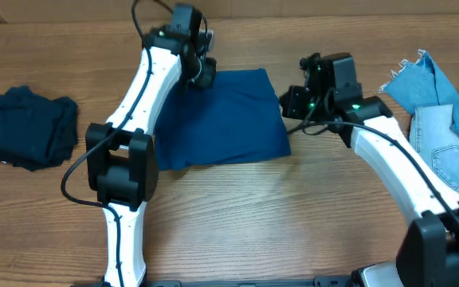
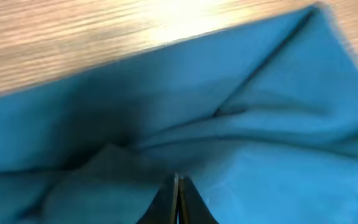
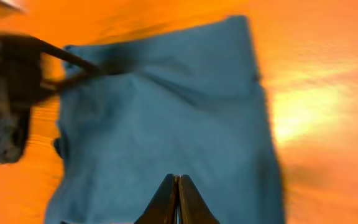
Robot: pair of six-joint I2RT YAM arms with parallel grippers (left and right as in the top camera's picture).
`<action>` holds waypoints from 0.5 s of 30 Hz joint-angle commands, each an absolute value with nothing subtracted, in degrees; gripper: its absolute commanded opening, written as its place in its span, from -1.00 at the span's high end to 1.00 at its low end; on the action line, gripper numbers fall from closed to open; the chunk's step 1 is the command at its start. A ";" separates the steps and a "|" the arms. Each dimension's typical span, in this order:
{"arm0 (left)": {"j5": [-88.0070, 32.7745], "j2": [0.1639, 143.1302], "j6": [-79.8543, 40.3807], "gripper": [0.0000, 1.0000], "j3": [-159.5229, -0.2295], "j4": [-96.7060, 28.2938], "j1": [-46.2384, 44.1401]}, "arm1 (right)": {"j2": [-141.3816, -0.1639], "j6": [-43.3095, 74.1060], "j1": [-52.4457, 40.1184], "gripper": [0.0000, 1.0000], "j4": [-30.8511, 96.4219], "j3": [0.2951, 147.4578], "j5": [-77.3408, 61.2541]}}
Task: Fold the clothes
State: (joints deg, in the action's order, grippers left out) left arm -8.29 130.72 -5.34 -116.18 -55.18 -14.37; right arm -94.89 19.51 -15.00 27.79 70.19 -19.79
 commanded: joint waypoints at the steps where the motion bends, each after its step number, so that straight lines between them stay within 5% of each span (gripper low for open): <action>1: -6.87 130.61 -8.86 0.92 -107.20 -49.76 -13.23 | -102.56 23.31 -17.32 0.91 23.31 70.52 -25.63; 5: -5.80 130.63 -8.84 0.92 -103.22 -45.34 -13.19 | -114.48 25.93 -20.01 0.92 17.08 70.52 -28.18; 15: 1.45 130.58 -5.76 0.77 -107.92 -40.32 -3.90 | -115.72 32.71 -15.62 0.92 41.74 70.48 -24.80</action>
State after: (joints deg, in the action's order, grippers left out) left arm 0.10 130.87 -7.99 -104.01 -37.26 -7.46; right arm -117.08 32.64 -16.73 39.29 72.25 -31.33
